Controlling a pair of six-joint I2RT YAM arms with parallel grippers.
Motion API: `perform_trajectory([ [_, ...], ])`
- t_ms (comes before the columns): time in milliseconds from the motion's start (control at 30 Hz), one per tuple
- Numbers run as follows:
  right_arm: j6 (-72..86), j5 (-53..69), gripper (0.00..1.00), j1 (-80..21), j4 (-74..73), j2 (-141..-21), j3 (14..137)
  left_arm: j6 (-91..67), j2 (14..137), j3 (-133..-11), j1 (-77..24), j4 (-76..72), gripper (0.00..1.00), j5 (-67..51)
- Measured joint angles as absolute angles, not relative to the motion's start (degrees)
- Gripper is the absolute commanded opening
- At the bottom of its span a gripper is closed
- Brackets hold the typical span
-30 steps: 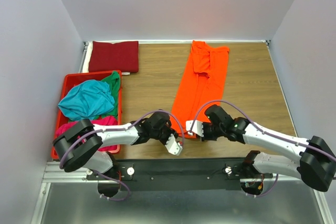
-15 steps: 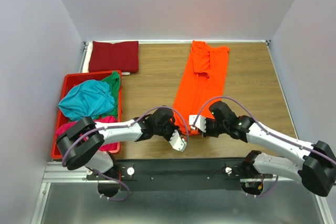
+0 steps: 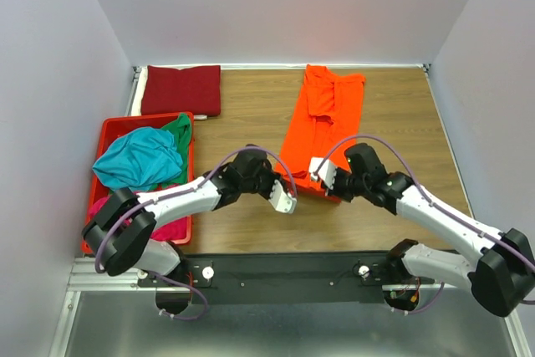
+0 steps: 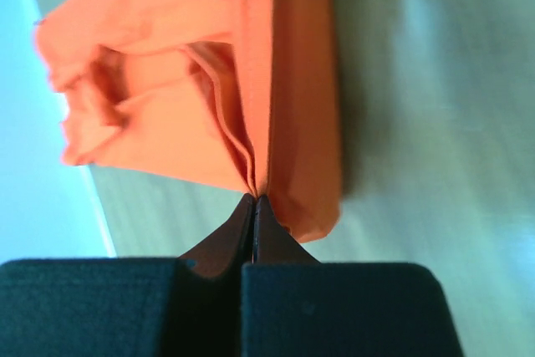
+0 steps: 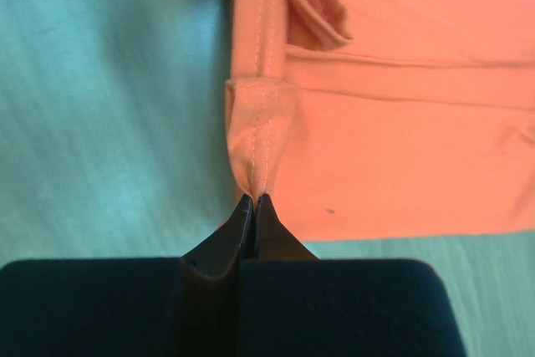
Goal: Fold and stack the t-shirts
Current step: Fold the tshirt
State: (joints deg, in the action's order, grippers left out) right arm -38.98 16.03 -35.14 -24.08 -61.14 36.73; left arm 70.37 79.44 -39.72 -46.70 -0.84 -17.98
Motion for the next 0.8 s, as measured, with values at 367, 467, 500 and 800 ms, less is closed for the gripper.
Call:
perform_trajectory([
  [367, -40.71, 19.44, 0.01, -19.97, -23.24, -76.79, 51.13, 74.98, 94.76, -57.67, -39.18, -1.1, 0.0, -22.35],
  [467, -41.23, 20.38, 0.01, -17.37, -23.46, -82.21, 54.96, 76.14, 100.36, -63.9, -37.85, -0.3, 0.0, -23.29],
  [500, -41.45, 20.62, 0.01, -16.67, -23.46, -84.07, 56.38, 76.4, 101.49, -65.3, -37.63, -0.08, 0.0, -23.49],
  [800, -42.52, 22.15, 0.01, -12.19, -23.75, -96.23, 67.64, 78.0, 113.23, -79.07, -34.72, 1.45, 0.0, -25.26],
])
